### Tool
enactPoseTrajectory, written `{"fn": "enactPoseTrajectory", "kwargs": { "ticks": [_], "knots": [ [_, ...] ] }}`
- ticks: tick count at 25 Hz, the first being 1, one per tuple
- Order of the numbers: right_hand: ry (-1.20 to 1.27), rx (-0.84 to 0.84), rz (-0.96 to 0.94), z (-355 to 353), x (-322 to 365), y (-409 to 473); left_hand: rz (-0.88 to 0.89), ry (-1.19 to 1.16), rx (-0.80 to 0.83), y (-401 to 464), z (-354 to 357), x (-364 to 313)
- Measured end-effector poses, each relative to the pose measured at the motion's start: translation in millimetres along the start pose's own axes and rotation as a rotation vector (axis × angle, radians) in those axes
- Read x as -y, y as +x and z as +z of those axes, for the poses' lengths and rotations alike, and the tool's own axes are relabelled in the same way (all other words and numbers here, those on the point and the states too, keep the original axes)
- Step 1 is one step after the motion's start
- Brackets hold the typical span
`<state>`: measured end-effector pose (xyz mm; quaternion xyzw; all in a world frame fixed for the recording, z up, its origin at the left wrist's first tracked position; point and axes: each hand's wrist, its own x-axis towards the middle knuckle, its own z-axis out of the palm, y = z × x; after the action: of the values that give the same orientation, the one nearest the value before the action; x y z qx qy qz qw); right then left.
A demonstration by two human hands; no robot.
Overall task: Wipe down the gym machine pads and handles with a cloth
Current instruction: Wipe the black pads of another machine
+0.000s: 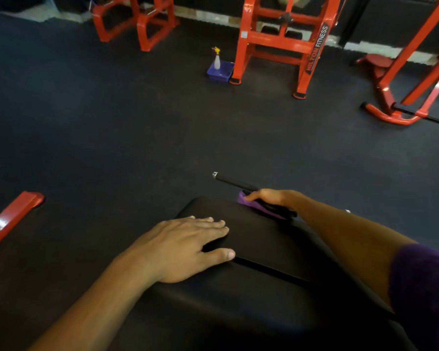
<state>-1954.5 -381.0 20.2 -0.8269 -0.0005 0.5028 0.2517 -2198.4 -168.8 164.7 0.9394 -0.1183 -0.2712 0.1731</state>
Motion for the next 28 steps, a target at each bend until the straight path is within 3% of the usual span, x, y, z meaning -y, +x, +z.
{"fn": "enactPoseTrajectory", "kwargs": {
  "ticks": [4, 7, 12, 16, 19, 23, 28],
  "knots": [
    [-0.123, 0.042, -0.055, 36, 69, 21, 0.014, -0.078, -0.003, 12, 2, 2],
    [-0.075, 0.105, -0.123, 56, 109, 2, 0.034, -0.082, -0.006, 12, 3, 9],
    [-0.055, 0.031, -0.072, 33, 55, -7, 0.056, -0.046, 0.025, 14, 7, 12],
    [-0.007, -0.076, 0.116, 0, -8, -42, 0.079, -0.043, 0.047, 15, 4, 12],
    [-0.011, -0.12, 0.189, -7, -18, -49, 0.086, -0.063, 0.039, 15, 0, 12],
    [-0.204, -0.016, 0.059, 20, 49, -16, 0.099, -0.088, 0.028, 15, -1, 12],
    [-0.249, 0.089, -0.164, 73, 144, 0, 0.11, -0.101, 0.018, 18, 2, 15]
  ]
}}
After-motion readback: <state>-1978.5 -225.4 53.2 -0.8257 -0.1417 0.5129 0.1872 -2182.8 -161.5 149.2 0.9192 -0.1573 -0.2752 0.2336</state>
